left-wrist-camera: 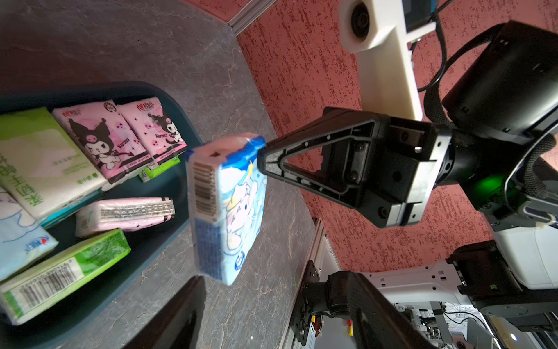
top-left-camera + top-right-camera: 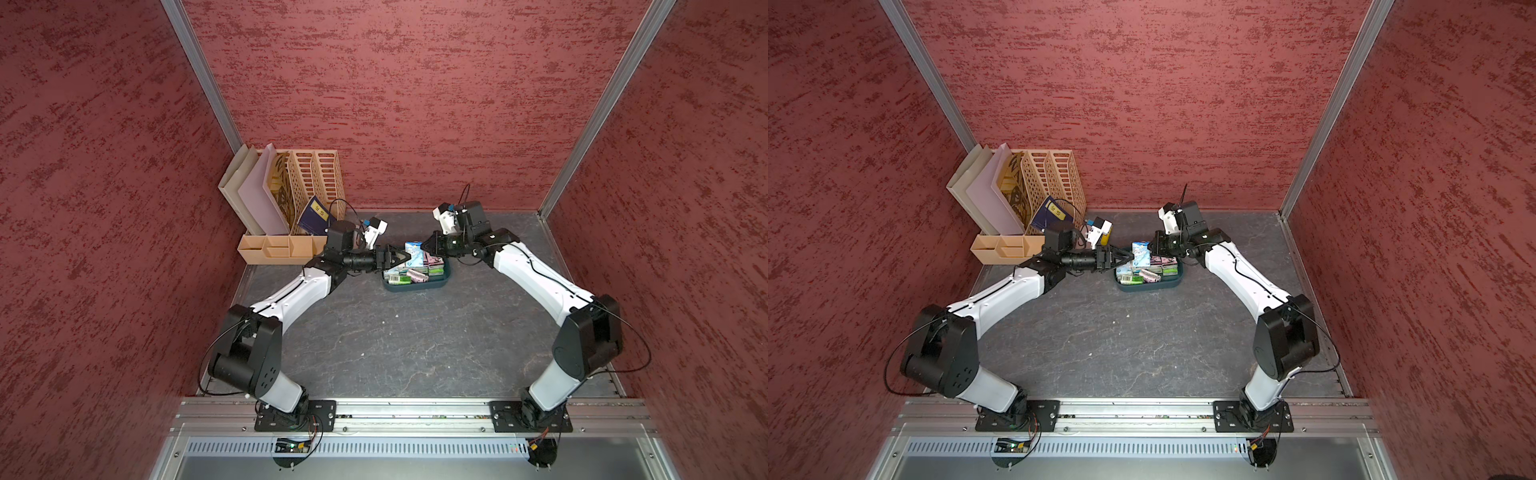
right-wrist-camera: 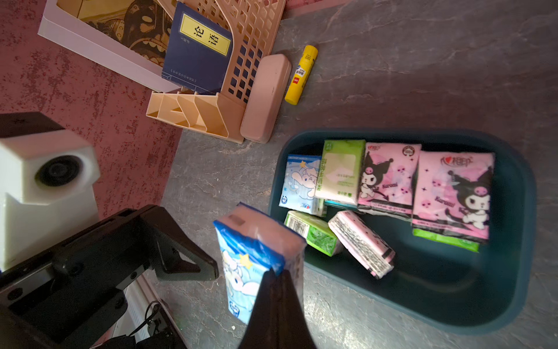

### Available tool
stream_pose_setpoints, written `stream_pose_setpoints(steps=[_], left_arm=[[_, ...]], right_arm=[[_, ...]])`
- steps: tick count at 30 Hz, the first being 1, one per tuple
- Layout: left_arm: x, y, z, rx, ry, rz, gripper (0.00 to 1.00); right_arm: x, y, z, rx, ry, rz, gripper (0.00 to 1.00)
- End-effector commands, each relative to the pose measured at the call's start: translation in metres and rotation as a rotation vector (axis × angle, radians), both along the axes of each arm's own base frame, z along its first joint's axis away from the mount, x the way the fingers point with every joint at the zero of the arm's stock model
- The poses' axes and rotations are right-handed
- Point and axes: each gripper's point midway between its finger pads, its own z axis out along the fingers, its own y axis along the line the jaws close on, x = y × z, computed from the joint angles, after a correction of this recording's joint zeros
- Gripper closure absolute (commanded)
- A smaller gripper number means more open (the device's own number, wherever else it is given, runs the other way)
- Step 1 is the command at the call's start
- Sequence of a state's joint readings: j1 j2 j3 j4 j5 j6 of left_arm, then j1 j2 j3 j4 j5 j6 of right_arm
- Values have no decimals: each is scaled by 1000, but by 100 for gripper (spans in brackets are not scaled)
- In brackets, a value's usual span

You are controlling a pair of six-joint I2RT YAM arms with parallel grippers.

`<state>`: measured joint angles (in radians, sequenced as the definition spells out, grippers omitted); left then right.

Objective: Put the pocket tissues into the storage box
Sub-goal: Pick up the pocket tissues from the center of the board.

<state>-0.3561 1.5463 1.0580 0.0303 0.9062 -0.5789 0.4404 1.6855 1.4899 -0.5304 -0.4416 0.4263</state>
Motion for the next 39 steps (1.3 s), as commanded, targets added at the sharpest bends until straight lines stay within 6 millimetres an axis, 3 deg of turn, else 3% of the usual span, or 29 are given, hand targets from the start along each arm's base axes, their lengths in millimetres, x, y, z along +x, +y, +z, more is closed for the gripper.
stream_pose_setpoints(steps=[1,22,28,30,35,36,37,39], left_arm=[[6,3,-5,35,-3,16,23],[16,4,-10,62,9,53,44],[17,2,-14,63,24,50,56],[17,2,-15,62,27,52,65],[17,2,-13,54,21,48,100],[17,2,-12,53,18,49,100],[16,2,-12,52,14,48,100],[16,3,-11,47,6,50,100]], right_arm=[[4,7,20,49,-43,26,100],[-6,20,28,151,-20,75,100],[-9,22,29,163,-16,86,100],[-9,22,28,168,-13,88,100],[-11,24,25,177,-2,92,100],[-11,24,25,180,-1,94,100],[-11,24,24,180,2,93,95],[-10,24,22,181,4,90,73]])
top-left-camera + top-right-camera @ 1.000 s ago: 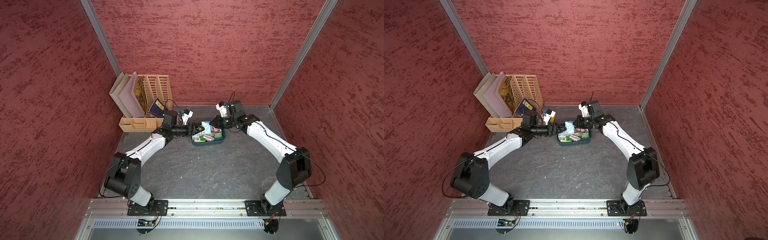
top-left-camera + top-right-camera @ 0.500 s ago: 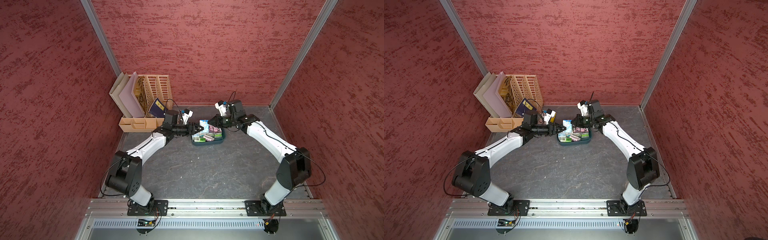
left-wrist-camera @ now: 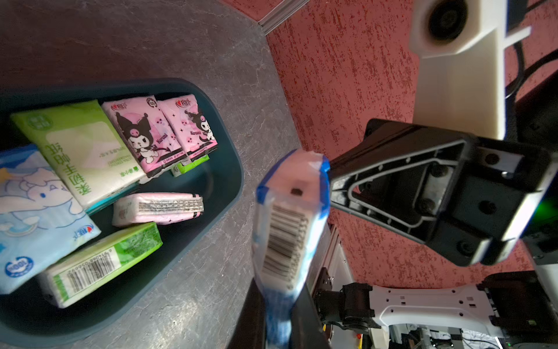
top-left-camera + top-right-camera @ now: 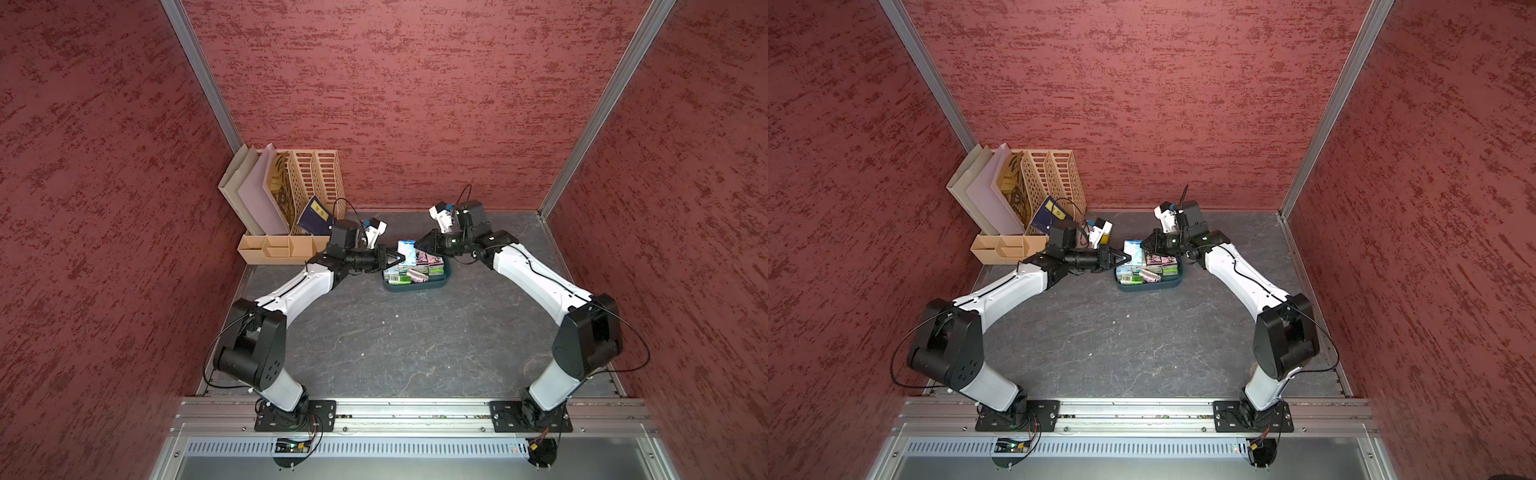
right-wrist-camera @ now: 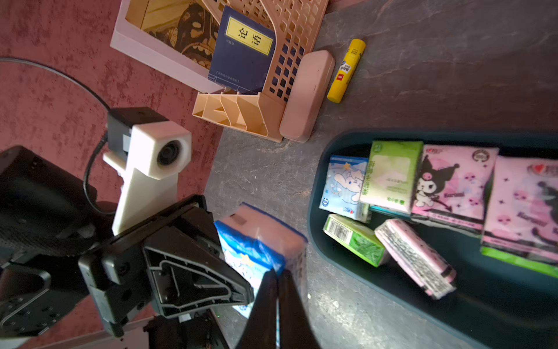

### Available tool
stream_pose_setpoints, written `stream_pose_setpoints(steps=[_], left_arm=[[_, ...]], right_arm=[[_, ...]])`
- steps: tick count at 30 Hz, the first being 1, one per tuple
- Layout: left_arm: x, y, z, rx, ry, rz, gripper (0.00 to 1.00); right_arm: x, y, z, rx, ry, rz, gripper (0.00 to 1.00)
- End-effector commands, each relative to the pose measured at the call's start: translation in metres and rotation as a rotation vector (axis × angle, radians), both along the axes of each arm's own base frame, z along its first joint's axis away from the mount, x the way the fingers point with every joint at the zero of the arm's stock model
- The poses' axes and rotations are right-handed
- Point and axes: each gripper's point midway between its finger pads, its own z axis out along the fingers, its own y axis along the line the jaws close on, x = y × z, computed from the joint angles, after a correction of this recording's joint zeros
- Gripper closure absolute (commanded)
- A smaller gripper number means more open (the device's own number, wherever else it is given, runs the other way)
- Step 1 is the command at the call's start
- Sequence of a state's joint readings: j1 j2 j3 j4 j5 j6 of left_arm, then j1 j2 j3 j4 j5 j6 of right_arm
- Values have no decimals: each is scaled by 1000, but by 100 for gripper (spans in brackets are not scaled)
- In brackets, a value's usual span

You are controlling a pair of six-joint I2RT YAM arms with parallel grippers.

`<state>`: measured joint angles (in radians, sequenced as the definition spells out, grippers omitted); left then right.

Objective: Put the pocket tissues into the storage box
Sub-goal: Pick up the pocket tissues from the center of the board.

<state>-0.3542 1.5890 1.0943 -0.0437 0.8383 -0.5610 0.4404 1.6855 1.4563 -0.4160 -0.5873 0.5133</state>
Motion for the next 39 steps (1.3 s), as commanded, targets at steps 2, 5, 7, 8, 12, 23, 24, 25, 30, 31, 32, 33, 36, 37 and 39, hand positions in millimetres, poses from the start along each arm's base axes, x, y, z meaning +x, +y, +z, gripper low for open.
stream_pose_setpoints(steps=[2,5,7,8,12,23,24,25,30,31,32,33,36,37,39], left_arm=[[0,-1,9,-19,-54,-8,100],[-3,1,16,-45,-91,-13,100],[-6,2,24,-90,-114,-24,100],[-7,2,28,-117,-121,-32,100],[-8,1,38,-209,-116,-68,100],[-11,-3,42,-280,-98,-115,100],[-10,-3,41,-277,-96,-109,93],[-9,-2,40,-271,-95,-101,63],[1,12,15,-131,-45,10,0],[5,18,7,-91,-32,49,0],[8,26,0,-50,-11,89,0],[11,34,-4,-31,-3,118,0],[20,58,-14,35,30,215,0],[20,62,-16,49,32,223,0],[20,67,-17,75,33,230,0]], right_arm=[[-2,0,7,19,-30,5,54],[-3,-7,5,16,-32,-11,47],[-5,-7,2,28,-21,-3,47],[-6,-5,1,41,-16,6,47],[-11,6,7,122,-12,62,51],[-15,24,12,254,20,148,88],[-14,23,11,246,18,143,99],[-14,21,10,229,11,136,100],[-13,2,7,31,-71,111,100],[-12,-5,4,-40,-91,104,100],[-12,-14,0,-132,-116,108,100],[-11,-25,-6,-230,-139,102,100],[-7,-61,-23,-487,-194,83,100],[-7,-69,-28,-549,-210,84,100],[-6,-87,-42,-676,-228,102,100]])
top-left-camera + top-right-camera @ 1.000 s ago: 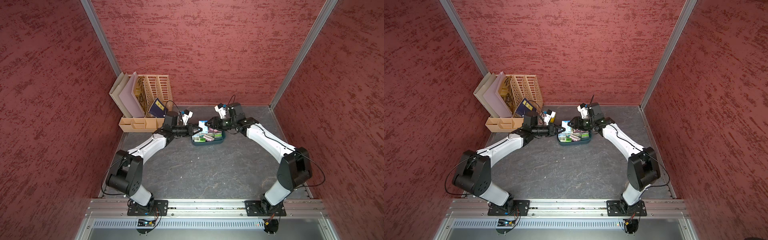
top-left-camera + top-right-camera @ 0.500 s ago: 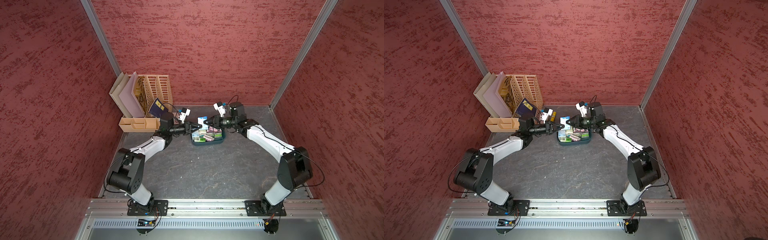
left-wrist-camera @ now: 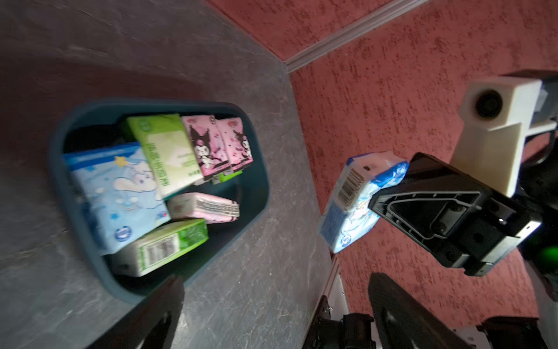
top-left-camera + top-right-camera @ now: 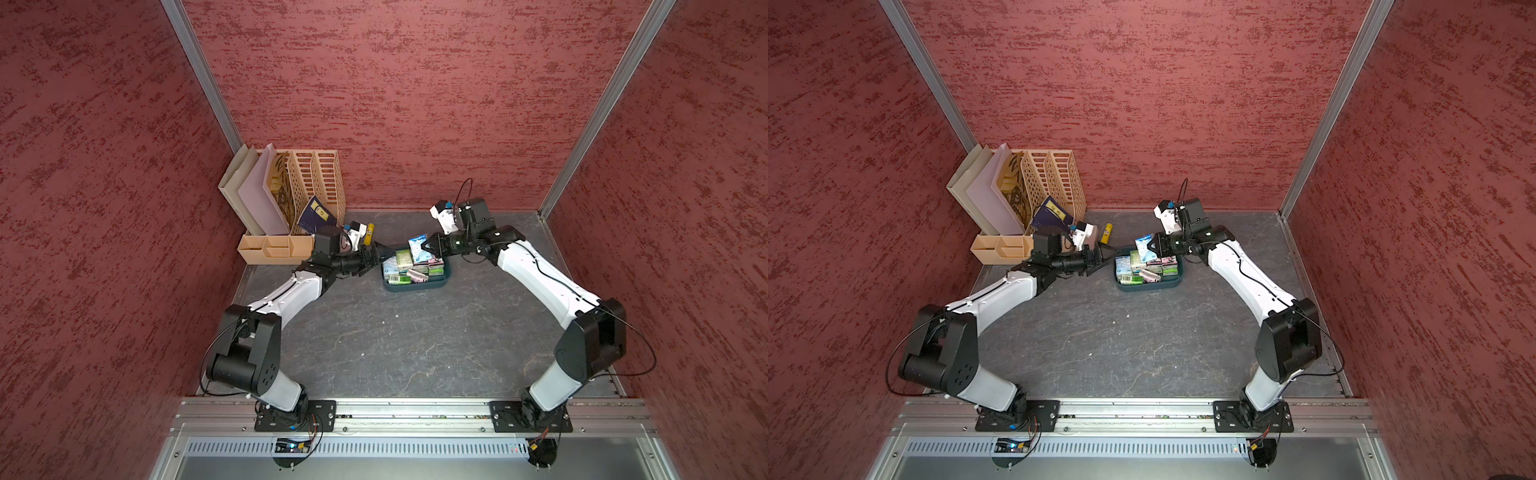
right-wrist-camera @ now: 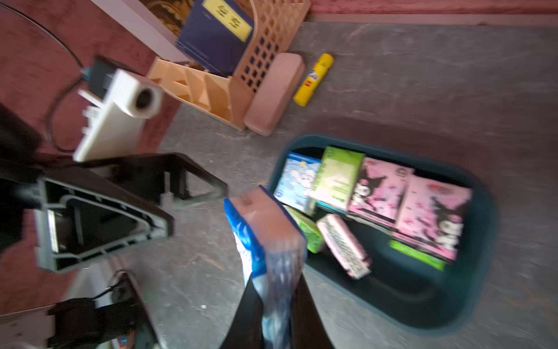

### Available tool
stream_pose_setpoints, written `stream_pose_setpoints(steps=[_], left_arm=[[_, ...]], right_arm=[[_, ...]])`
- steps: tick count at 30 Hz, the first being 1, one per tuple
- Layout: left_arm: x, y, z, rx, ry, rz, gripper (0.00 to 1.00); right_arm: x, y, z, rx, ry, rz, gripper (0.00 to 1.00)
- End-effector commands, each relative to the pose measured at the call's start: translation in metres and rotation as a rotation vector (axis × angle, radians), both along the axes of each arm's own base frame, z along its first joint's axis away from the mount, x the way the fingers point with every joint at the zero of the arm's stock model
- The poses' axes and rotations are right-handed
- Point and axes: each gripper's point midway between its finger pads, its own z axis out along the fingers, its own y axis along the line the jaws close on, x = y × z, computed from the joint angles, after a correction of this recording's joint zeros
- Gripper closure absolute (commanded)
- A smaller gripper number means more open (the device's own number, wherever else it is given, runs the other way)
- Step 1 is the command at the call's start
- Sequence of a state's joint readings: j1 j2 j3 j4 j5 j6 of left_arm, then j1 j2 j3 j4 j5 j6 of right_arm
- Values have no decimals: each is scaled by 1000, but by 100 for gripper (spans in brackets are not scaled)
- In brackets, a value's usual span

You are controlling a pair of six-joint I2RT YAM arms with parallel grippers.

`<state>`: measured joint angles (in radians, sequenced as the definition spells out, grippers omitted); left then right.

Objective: Put the pocket tissues into the storage box
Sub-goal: Pick up the pocket tissues from the center of the board, then place the pocket tissues in the storage box.

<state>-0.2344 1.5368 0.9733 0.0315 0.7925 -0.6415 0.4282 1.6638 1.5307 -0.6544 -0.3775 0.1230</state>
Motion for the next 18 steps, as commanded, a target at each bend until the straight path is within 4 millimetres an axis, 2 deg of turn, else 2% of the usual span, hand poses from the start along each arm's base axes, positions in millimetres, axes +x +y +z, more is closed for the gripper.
stream_pose_setpoints(steps=[1,5,8,13,18], left_arm=[[2,16,2,96,-18,43,0],[3,16,-1,107,-7,42,0],[4,16,-3,104,0,42,0],[3,15,-5,106,7,36,0],[0,14,-6,94,10,21,0]], right_arm=[[-10,-51,-37,-373,-36,26,100],[-8,-62,-59,-524,-94,80,100],[0,-62,-65,-560,-149,106,100],[14,-51,-63,-570,-222,150,100],[24,-41,-73,-579,-266,194,100]])
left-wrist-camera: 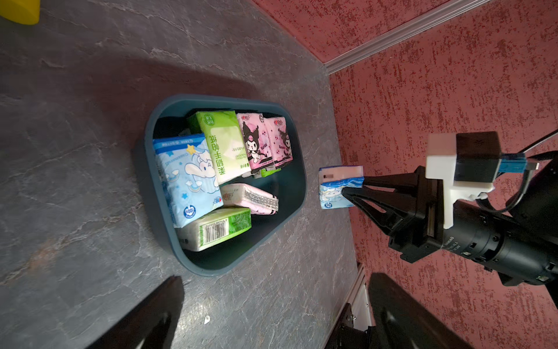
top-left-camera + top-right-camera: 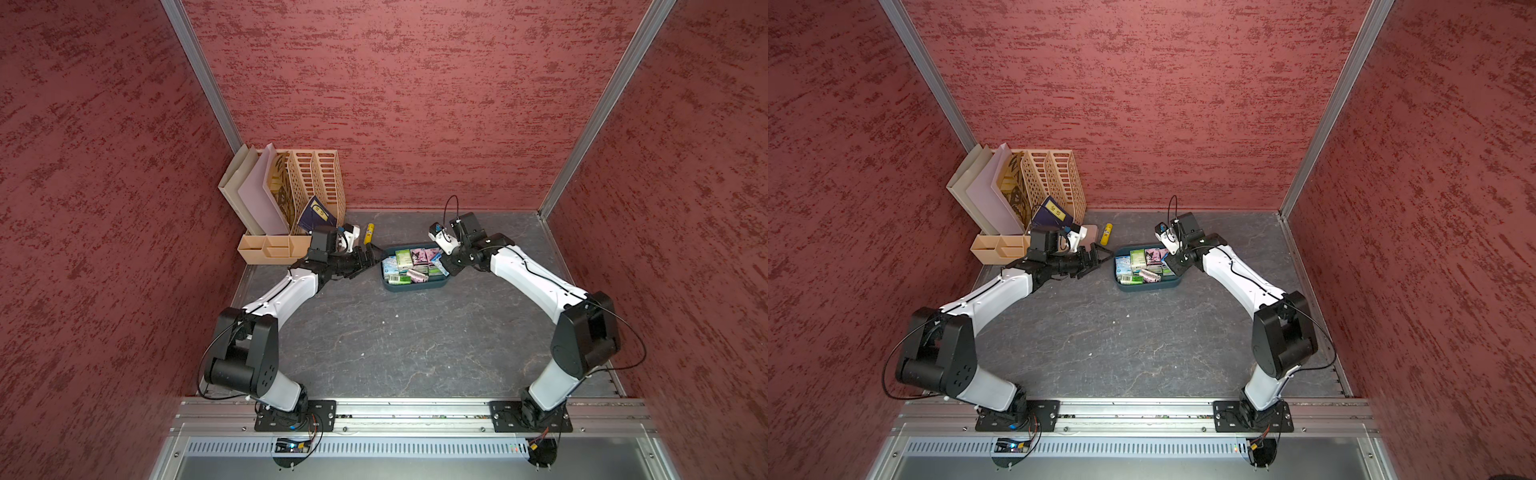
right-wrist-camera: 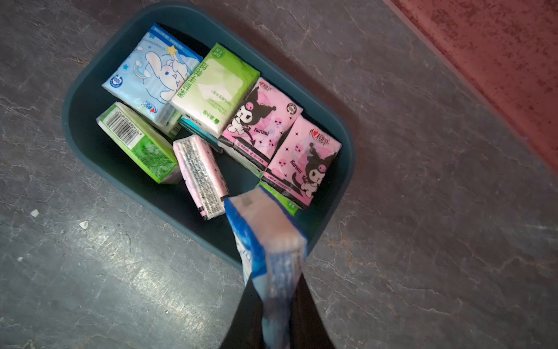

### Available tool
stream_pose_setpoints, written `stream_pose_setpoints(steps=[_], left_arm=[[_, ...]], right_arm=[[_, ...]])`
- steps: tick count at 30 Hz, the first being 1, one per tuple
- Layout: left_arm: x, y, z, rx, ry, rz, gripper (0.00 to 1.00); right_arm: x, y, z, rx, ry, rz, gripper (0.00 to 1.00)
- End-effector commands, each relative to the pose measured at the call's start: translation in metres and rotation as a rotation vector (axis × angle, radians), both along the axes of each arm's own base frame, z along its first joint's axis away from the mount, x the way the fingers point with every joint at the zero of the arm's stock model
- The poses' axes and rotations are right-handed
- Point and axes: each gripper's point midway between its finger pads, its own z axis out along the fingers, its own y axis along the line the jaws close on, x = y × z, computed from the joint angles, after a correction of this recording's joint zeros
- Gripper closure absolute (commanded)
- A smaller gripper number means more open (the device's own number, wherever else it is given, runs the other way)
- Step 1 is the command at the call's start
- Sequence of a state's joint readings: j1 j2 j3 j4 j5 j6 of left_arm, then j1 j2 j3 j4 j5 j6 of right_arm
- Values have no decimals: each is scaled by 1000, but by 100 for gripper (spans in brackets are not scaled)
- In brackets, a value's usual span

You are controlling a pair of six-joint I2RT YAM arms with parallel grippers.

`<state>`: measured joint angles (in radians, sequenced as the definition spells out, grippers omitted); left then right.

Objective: Put the pocket tissues into the storage box
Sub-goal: Place the pocket tissues in the storage box.

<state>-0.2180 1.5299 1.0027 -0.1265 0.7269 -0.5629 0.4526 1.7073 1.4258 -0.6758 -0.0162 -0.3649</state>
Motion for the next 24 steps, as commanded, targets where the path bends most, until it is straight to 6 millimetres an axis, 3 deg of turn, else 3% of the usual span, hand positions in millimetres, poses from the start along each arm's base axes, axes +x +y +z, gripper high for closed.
stream_pose_setpoints(steps=[1,10,21,24], left_arm=[[0,-3,10,-8,-39,-24,0],[0,-4,10,-17,-40,-32,0],[0,1,10,-17,-37,-24,0],[0,2,10,-17,-38,-22,0]], right_arm=[[14,13,-1,-18,-75,62,100],[20,28,-28,-24,-71,129,100],[9,19,-68,-81,-12,146,100],[8,21,-64,-59,-8,144,80]])
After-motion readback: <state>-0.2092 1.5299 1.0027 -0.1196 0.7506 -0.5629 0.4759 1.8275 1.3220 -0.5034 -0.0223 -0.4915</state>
